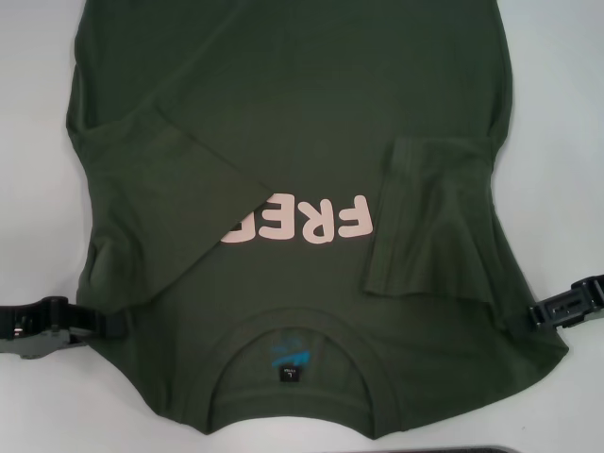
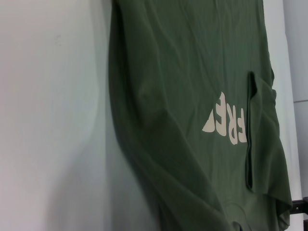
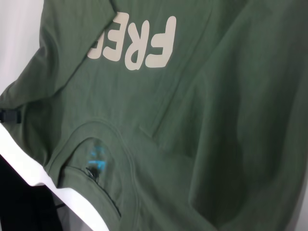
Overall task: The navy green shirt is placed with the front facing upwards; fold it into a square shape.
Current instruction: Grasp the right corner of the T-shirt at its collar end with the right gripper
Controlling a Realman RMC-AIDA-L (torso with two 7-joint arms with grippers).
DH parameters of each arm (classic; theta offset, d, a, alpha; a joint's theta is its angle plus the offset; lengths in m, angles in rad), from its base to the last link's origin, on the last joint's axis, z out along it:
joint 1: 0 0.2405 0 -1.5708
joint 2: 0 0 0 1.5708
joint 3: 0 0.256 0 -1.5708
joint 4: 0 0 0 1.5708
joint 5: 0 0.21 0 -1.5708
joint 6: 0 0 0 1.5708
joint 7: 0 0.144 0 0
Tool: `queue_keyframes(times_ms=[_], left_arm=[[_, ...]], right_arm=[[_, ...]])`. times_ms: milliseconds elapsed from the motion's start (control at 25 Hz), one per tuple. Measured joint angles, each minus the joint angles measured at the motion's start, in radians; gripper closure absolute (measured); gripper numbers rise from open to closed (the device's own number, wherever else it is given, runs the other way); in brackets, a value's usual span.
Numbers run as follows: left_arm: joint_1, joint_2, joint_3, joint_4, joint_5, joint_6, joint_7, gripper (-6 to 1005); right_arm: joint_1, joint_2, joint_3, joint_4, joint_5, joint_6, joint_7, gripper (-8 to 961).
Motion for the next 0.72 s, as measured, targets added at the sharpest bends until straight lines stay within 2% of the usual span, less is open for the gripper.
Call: queue_keyframes(times_ms=[400, 640, 720], left_arm=[[0.0, 0.0, 0.0, 0.0, 0.0, 0.002, -0.002, 993], [0.0, -0.002, -0.001, 0.0, 0.0, 0.002, -0.003, 992], [0.0, -0.003, -0.001, 0.0, 0.0, 0.002, -0.003, 992]], right_arm=[[0.002, 0.008, -0.002, -0.008, 0.002, 0.023, -0.01, 129], [0.003, 0.01, -0.004, -0.007, 0.003, 0.025, -0.025, 208], [0.002, 0.01, -0.004, -0.005, 0.003, 0.025, -0.028, 445]])
